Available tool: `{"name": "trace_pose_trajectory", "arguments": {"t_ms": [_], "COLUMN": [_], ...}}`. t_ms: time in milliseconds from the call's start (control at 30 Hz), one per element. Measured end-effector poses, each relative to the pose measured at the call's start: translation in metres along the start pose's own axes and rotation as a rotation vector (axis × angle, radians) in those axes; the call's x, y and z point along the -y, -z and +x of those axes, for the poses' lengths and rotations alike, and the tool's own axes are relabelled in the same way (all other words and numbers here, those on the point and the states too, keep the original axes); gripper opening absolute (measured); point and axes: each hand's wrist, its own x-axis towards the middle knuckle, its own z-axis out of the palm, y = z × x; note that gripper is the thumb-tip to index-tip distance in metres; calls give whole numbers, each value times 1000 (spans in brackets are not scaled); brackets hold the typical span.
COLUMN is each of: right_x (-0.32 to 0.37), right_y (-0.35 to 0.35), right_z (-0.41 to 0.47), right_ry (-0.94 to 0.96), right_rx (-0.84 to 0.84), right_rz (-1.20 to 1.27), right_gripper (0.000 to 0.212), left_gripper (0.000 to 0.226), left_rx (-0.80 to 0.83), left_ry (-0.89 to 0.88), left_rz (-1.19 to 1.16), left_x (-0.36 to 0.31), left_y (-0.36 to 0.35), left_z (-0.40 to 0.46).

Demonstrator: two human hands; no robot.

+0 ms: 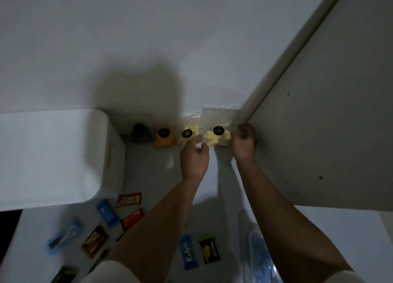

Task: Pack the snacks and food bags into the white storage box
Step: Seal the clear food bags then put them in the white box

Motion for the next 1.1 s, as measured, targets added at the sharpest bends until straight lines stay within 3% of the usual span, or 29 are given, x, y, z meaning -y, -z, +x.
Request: {"name": "trace_pose_trajectory", "arguments": {"t_ms": [133, 233, 400, 500, 567, 600, 700, 767, 833, 967, 1100], "right_x": [-1, 4, 41, 76, 97, 105, 121, 121, 118, 120, 132], "right_y": [1, -10, -63, -106, -134, -147, -172, -183, -189, -189, -189], "right_z": [-52, -99, -176, -213, -236, -246, -267, -272, -274, -285, -291], "right_ry": [28, 83, 197, 225, 187, 123, -100, -68, 54, 141, 177], "right_rx": [-88, -104, 147, 380, 521, 572, 658, 638, 558, 418, 376], "right_rz": [-4, 8, -96, -194, -239, -238, -233, -277, -310, -272, -194], "right_gripper": [48, 30, 19, 16, 13, 21, 37, 28, 16, 31, 41], "left_gripper": [22, 22, 19, 23, 35, 46, 75, 82, 78, 73, 61], "left_rx": [43, 47, -189, -442, -645, -702, -559, -402, -346, -477, -580], "left_ry": [-131, -273, -556, -702, -601, -470, 35, 195, 181, 149, 97], "left_rz": [25, 77, 153, 402, 587, 663, 704, 517, 286, -9, -34], "left_x": [3, 3, -4, -3, 2, 6, 22, 35, 44, 51, 34], "left_y": [48, 105, 240, 324, 373, 395, 450, 475, 487, 497, 500], "left_z": [-31, -42, -42, -27, -17, -12, -1, 7, 8, 9, -1]}}
